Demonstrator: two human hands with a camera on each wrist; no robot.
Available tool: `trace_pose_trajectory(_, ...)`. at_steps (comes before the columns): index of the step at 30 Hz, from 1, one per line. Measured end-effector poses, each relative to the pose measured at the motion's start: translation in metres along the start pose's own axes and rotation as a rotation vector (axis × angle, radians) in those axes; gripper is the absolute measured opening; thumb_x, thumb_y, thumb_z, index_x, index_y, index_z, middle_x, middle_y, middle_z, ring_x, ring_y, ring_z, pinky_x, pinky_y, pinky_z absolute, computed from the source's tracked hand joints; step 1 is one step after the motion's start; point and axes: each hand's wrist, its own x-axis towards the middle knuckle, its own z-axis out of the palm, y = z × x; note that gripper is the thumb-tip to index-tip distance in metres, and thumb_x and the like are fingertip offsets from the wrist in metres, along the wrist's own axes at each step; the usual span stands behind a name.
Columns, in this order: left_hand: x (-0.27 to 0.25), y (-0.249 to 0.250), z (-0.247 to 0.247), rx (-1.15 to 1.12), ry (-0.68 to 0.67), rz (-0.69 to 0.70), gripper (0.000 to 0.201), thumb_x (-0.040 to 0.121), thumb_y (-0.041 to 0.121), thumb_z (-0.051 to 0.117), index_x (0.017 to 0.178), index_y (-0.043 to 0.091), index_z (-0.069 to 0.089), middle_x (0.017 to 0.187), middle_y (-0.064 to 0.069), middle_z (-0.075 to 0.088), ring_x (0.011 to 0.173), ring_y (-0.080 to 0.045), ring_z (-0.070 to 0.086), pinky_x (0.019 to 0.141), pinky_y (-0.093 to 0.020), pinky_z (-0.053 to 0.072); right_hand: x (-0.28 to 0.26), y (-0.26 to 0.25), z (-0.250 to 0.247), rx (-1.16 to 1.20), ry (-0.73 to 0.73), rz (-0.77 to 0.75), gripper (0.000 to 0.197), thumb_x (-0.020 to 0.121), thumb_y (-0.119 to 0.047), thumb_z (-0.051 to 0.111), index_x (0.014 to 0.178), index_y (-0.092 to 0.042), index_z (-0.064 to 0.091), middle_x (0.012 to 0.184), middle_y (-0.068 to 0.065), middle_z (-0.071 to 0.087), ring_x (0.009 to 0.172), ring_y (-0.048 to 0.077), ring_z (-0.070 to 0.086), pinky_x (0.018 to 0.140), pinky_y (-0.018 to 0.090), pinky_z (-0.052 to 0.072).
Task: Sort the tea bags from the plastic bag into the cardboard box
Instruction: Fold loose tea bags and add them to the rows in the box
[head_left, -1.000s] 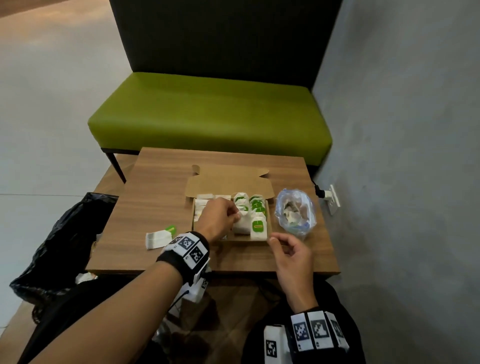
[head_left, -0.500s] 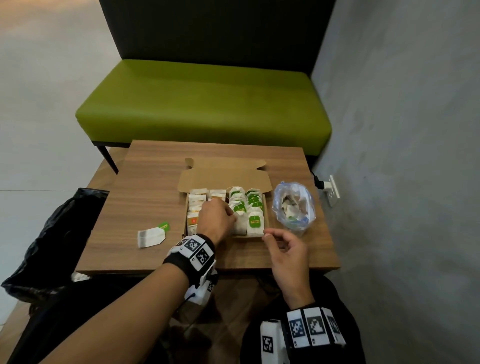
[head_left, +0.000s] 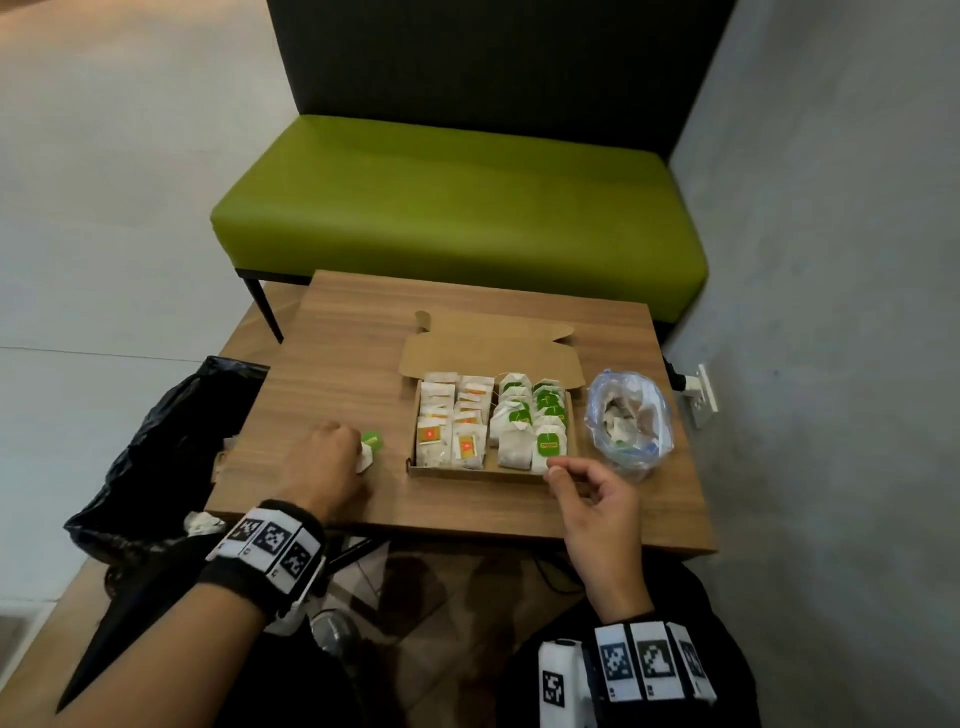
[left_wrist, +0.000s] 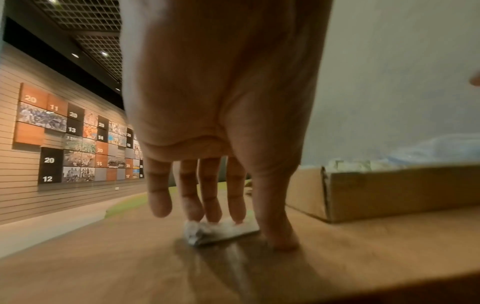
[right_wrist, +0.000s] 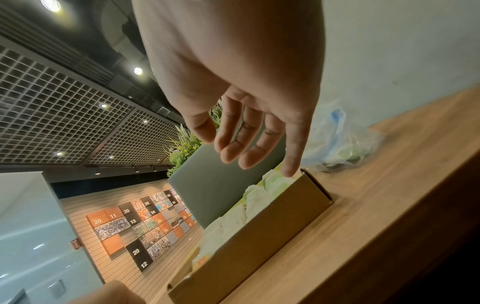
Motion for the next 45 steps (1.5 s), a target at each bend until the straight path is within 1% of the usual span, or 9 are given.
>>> trace_pose_trajectory(2,0.001,-0.004,0.003,0.027,0.01,0.02,0.045,0.073,0.035,0.083,0.11,0.015,0.067,0.115,-0.007,0.062,0.109,-0.026,0.059,0.09,-0.035,0.05,-0.003,-0.003,0.004,-0.004,-0.013,0.001,0.01,0.091,-0.011,0.069,0.097,-0.017,0.075,0.089,-0.007,0.072,0.08,-0.008,0.063,0.067,0.008,0.048)
trace_pose_trajectory(7,-0.001,-0.008,-0.004,0.131,0.063,0.047,0.02,0.088,0.028,0.064,0.103,0.015,0.067,0.108,-0.009,0.068,0.099,-0.029,0.064,0.081,-0.037,0.051,-0.011,-0.008,0.006,0.002,-0.023,0.009,0.01,0.09,-0.011,0.069,0.097,-0.017,0.075,0.091,-0.006,0.073,0.082,-0.006,0.064,0.069,0.01,0.049)
trace_pose_trajectory(13,-0.015,-0.013,-0.005,0.26,0.116,0.11,0.023,0.094,0.031,0.053,0.1,0.016,0.069,0.101,-0.005,0.071,0.094,-0.026,0.066,0.083,-0.034,0.046,-0.021,-0.016,0.01,-0.01,-0.04,-0.013,0.013,0.09,-0.011,0.069,0.09,-0.024,0.074,0.088,-0.005,0.073,0.081,-0.004,0.065,0.068,0.012,0.05)
trace_pose_trajectory(19,-0.025,-0.027,-0.018,-0.561,0.151,0.074,0.008,0.092,0.02,0.064,0.088,0.017,0.071,0.085,-0.002,0.071,0.084,-0.02,0.066,0.074,-0.034,0.053,-0.029,-0.024,0.015,-0.01,-0.088,-0.057,0.017,0.09,-0.01,0.069,0.087,-0.026,0.074,0.088,-0.004,0.074,0.082,0.001,0.067,0.07,0.014,0.051)
trace_pose_trajectory(23,-0.057,-0.008,-0.042,-0.969,0.119,0.234,0.012,0.093,0.009,0.063,0.086,0.016,0.07,0.077,0.005,0.071,0.071,-0.001,0.065,0.064,-0.012,0.046,-0.035,-0.035,0.021,-0.003,-0.177,-0.122,0.017,0.091,-0.011,0.068,0.096,-0.026,0.074,0.097,-0.007,0.074,0.096,0.004,0.067,0.084,0.024,0.055)
trace_pose_trajectory(29,-0.101,0.037,-0.05,-1.332,-0.151,0.401,0.012,0.094,0.001,0.057,0.091,0.005,0.068,0.074,-0.002,0.067,0.071,-0.009,0.06,0.069,-0.017,0.049,-0.04,-0.05,0.021,0.045,-0.293,-0.25,0.036,0.088,-0.023,0.072,0.123,-0.028,0.066,0.116,-0.008,0.069,0.107,0.016,0.065,0.09,0.034,0.055)
trace_pose_trajectory(32,-0.115,0.051,-0.047,-1.453,-0.228,0.407,0.012,0.095,0.0,0.055,0.095,0.0,0.067,0.087,-0.016,0.069,0.079,-0.018,0.063,0.076,-0.024,0.054,-0.043,-0.055,0.017,0.099,-0.272,-0.241,0.018,0.089,-0.011,0.071,0.104,-0.022,0.074,0.103,-0.003,0.074,0.097,0.015,0.07,0.087,0.04,0.059)
trace_pose_trajectory(37,-0.134,0.056,-0.038,-1.549,-0.288,0.361,0.022,0.091,0.019,0.063,0.106,0.004,0.07,0.107,-0.019,0.072,0.106,-0.037,0.066,0.097,-0.045,0.052,-0.054,-0.045,0.015,0.13,-0.163,-0.216,0.015,0.086,-0.005,0.073,0.09,-0.019,0.075,0.089,0.001,0.076,0.084,0.015,0.073,0.075,0.03,0.06)
trace_pose_trajectory(45,-0.152,0.07,-0.036,-1.404,0.001,0.369,0.014,0.093,0.015,0.063,0.1,0.015,0.075,0.096,-0.001,0.077,0.096,-0.016,0.072,0.088,-0.034,0.057,-0.06,-0.032,0.021,0.206,-0.179,-0.064,0.013,0.086,-0.012,0.075,0.099,-0.012,0.073,0.095,0.005,0.076,0.091,0.02,0.073,0.076,0.031,0.06)
